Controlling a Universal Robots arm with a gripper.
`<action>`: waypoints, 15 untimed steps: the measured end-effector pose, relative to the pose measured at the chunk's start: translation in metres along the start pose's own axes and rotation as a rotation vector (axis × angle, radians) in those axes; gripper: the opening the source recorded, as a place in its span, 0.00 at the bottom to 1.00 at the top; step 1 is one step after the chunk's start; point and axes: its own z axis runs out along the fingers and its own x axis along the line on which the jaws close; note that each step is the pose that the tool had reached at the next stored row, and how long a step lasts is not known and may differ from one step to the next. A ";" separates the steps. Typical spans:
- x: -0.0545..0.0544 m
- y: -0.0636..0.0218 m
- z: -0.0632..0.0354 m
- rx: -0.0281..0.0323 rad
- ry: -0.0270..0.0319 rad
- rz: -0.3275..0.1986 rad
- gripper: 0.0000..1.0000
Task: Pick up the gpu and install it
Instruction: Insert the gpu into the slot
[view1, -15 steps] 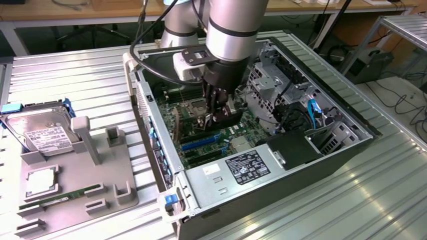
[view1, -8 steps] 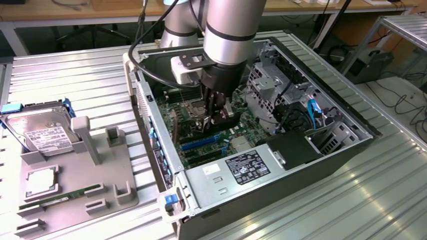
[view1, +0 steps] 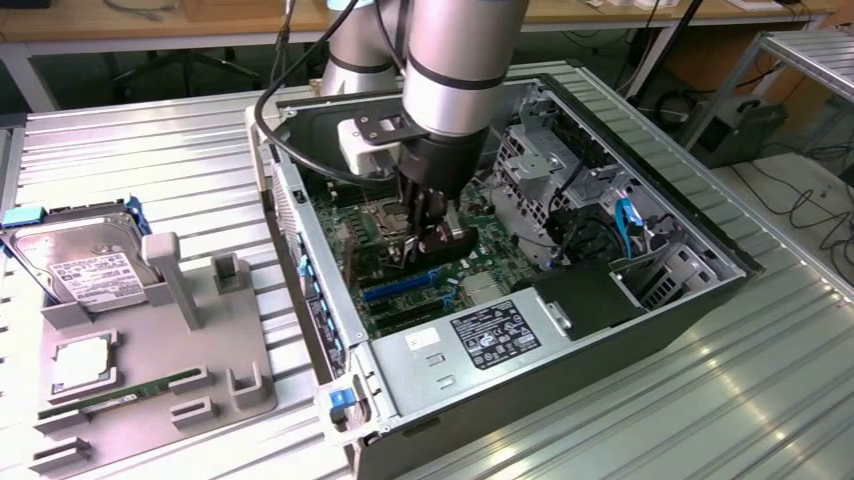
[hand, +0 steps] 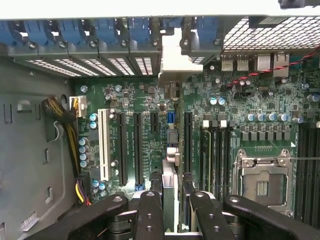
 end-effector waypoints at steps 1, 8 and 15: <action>0.000 0.0006 0.0007 0.0000 0.0000 0.000 0.26; 0.000 0.0059 0.0055 0.0000 0.0018 0.000 0.26; 0.000 0.0109 0.0116 0.0001 0.0057 0.000 0.26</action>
